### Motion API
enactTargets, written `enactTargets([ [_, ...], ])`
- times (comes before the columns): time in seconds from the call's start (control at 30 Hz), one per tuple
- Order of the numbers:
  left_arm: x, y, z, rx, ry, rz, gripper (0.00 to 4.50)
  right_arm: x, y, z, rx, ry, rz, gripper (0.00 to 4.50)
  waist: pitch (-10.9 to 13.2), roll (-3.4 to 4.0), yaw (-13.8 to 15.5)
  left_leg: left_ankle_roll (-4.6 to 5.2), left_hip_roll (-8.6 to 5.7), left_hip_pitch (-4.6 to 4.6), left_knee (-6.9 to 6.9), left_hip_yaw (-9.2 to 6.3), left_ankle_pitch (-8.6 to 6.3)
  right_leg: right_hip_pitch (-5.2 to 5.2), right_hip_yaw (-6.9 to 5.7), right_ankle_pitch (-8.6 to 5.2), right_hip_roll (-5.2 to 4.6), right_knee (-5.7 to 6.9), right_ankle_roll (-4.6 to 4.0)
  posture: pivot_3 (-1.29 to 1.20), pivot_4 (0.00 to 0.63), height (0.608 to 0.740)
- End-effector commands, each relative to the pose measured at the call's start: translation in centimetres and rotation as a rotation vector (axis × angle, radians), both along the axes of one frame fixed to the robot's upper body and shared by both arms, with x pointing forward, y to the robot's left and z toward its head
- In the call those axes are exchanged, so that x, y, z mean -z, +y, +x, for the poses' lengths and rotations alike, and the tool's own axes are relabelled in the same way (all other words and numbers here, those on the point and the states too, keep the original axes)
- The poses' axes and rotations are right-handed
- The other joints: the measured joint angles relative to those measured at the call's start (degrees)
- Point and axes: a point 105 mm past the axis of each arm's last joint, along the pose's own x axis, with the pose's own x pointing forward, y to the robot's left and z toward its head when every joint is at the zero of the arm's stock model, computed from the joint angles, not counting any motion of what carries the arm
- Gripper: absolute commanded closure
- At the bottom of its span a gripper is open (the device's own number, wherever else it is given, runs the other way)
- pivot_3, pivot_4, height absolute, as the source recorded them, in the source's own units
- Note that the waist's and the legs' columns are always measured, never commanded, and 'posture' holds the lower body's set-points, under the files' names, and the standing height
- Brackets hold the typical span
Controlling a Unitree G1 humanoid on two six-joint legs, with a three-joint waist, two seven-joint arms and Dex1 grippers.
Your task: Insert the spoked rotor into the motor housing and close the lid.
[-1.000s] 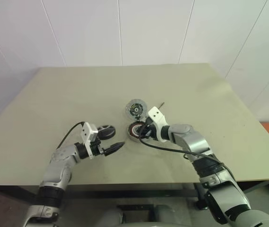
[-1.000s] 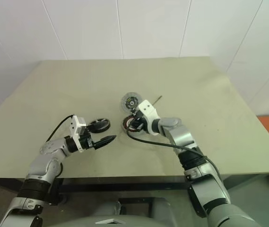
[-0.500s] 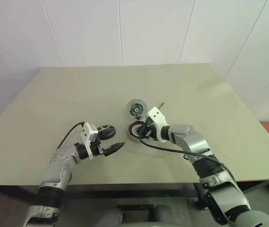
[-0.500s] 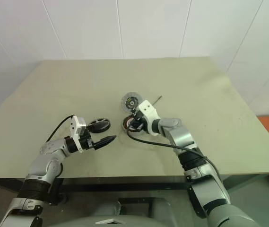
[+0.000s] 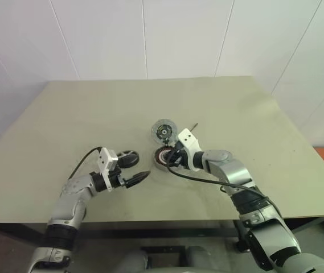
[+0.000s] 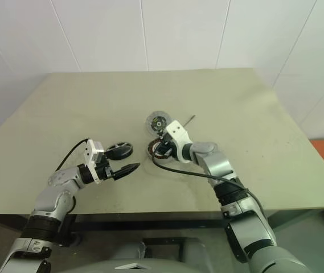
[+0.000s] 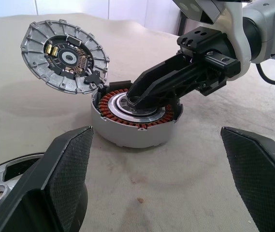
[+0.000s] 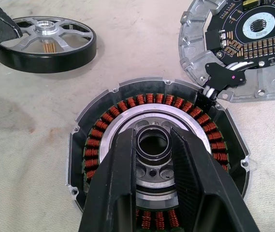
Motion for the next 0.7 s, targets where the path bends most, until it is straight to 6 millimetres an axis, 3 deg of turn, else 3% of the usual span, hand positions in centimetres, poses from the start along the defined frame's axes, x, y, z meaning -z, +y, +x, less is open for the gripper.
enactTargets([
  [0.03, -0.79, -0.16, 0.11, 0.009, -0.030, -0.007, 0.00, -0.62, -0.02, 0.24, 0.003, -0.020, 0.011, 3.81, 0.00, 0.00, 0.00, 0.00, 0.00, 0.00, 0.00, 0.00, 0.00, 0.00, 0.00, 0.00, 0.00, 0.00, 0.00, 0.00, 0.000, 0.740],
  [0.7, -0.77, -0.15, 0.18, 0.010, -0.032, -0.005, 0.00, -0.63, -0.21, 0.38, 0.007, -0.026, 0.007, 3.81, 0.01, 0.01, 0.01, 0.00, 0.00, -0.01, 0.00, 0.00, 0.00, 0.00, 0.00, 0.00, -0.01, -0.02, 0.01, 0.00, 0.000, 0.740],
])
